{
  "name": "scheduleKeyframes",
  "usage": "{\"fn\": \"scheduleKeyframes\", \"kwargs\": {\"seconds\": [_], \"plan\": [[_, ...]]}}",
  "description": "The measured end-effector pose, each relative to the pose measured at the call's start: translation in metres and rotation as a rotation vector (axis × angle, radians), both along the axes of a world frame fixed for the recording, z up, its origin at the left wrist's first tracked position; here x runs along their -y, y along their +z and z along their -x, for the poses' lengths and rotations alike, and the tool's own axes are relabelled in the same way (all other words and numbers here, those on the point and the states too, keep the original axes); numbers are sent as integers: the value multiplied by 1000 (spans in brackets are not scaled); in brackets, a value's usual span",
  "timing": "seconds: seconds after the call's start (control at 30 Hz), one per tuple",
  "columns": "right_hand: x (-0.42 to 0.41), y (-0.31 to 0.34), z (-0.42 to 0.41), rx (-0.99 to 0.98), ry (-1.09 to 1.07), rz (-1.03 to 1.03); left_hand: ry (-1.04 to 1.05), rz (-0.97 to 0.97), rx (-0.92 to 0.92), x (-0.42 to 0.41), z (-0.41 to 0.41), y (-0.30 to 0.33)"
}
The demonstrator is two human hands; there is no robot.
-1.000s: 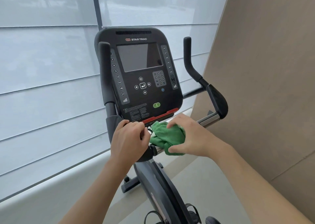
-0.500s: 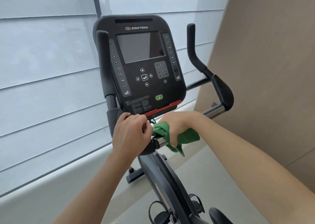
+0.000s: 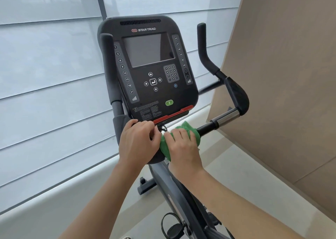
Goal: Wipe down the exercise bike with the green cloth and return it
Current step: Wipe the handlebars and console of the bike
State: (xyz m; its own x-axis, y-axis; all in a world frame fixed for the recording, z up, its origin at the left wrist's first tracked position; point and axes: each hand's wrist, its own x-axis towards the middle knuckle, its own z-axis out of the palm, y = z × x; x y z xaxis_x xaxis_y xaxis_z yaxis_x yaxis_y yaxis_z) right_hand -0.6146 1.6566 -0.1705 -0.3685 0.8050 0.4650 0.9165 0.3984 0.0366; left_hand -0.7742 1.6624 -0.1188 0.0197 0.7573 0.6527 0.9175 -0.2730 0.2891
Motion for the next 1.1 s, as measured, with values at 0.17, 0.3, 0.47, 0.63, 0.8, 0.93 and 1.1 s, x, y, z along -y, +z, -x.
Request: {"fn": "scheduleKeyframes", "kwargs": {"seconds": [0.17,0.3,0.47,0.63,0.8,0.93,1.1], "plan": [[-27,8,-42,-70,417,68,-14,46,-11,3,2,-1],[-76,41,-123,55,253,214,-16,80,-35,4,-1,5],[-92,56,-142,186,94,267,-5,242,-76,2,-34,-3],[-96,72,-119,404,-5,392,-119,449,-70,-14,-79,-1],[-112,72,-106,519,43,535,-56,472,-200,-26,-92,-14],[-138,85,-101,475,38,873,-74,436,-228,-30,-93,-20],[-161,97,-88,500,68,1171,-103,452,-193,-30,-92,-19]]}}
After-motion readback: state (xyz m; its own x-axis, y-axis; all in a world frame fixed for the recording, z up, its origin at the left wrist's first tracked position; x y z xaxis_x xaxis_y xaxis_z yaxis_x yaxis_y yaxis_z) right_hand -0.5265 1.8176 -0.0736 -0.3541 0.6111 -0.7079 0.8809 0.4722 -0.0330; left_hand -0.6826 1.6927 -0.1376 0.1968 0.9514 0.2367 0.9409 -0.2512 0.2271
